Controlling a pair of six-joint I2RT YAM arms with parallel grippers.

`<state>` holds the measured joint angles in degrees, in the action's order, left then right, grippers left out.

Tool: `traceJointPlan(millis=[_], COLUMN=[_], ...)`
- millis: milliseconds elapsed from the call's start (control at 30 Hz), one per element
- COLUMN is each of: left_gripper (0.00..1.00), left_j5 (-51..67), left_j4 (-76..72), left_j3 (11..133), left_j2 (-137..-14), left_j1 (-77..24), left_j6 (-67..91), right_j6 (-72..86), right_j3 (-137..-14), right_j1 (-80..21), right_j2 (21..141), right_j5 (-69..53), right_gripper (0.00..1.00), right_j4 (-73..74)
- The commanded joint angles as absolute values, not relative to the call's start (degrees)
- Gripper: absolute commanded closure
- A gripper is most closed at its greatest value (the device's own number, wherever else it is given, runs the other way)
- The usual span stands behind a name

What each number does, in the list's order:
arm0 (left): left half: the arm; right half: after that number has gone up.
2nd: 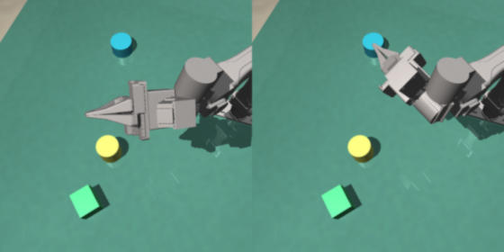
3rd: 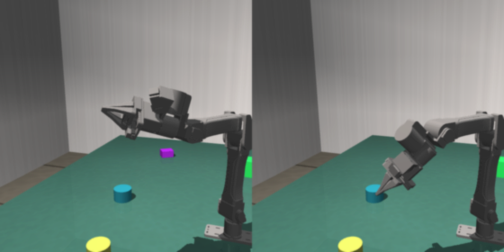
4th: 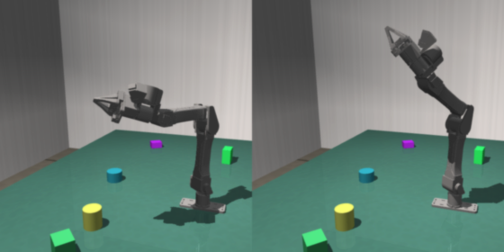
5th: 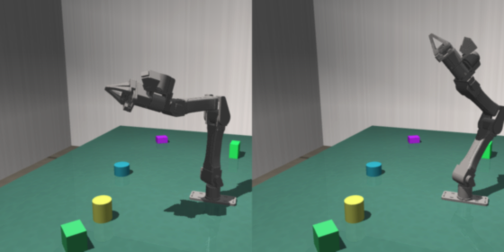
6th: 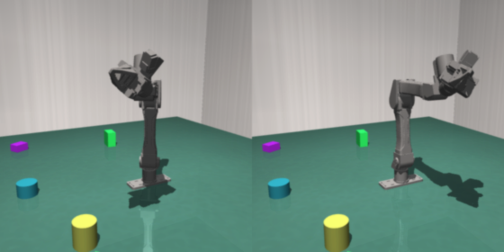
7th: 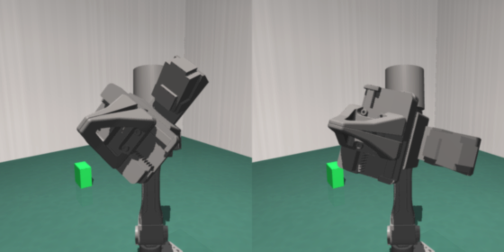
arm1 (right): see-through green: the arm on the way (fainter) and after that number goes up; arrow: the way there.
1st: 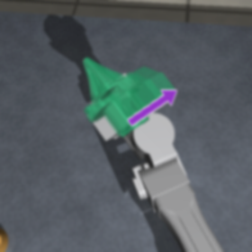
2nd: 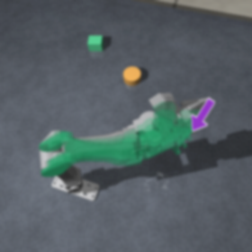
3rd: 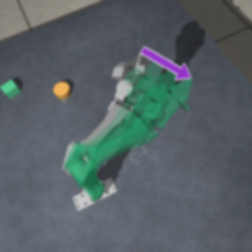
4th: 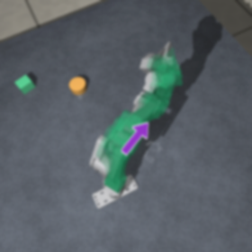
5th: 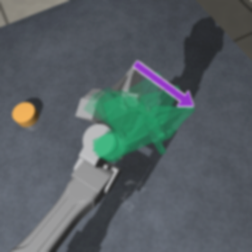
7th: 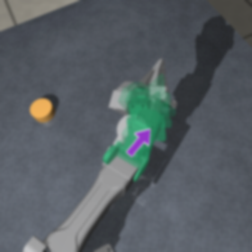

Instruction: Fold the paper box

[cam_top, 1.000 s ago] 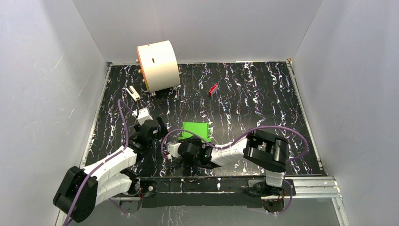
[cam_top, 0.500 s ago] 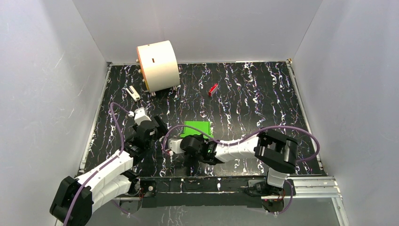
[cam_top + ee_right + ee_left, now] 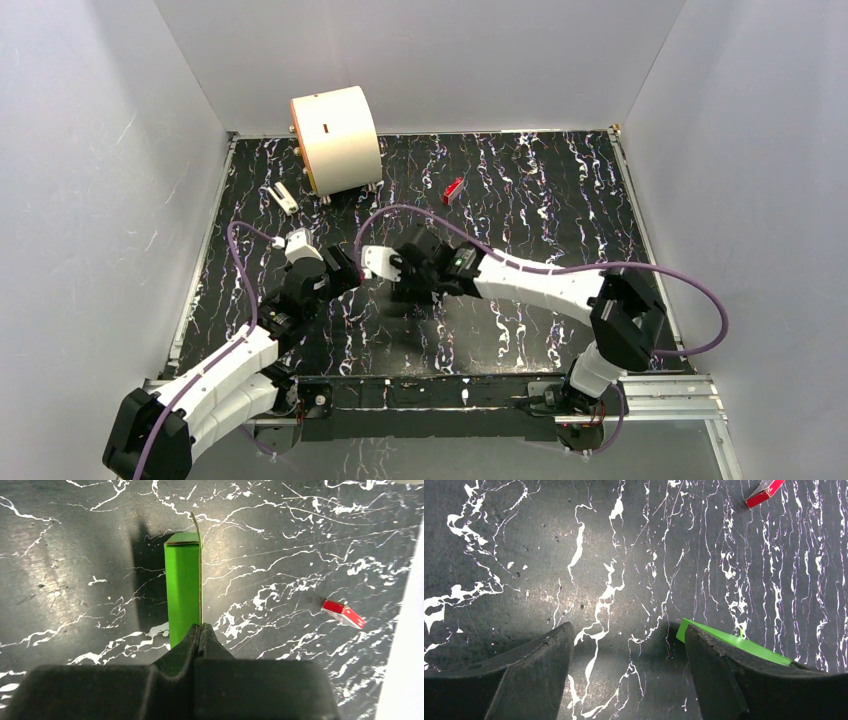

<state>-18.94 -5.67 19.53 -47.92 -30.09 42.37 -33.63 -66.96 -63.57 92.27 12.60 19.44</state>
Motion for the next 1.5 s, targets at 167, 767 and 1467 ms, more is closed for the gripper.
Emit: traceJointPlan(millis=[167,767,1467], left_gripper=[0.22,0.22,0.24], left_j5=[-15.93,-2.24,11.13], left_j4=[-4.44,-3.24,26.42], left_j3=[21.09,26.29,54.3], left_j2=[-43.91,-51.24,-67.7], left_j1=[-29.74,-29.88,-29.79], left_j6=[41.92,37.4,11.98], right_j6=[-32.0,-32.51,-4.07], right_j3=[-74.66,-79.76,-69.92], right_j1=[-53.44,-50.12,-47.71], right_j2=[92.41,97.37,81.19], right_j5=[-10.57,-12.17,4.28], right_gripper=[1.0,0.76,0.49], right_j4=[30.75,31.63,33.11])
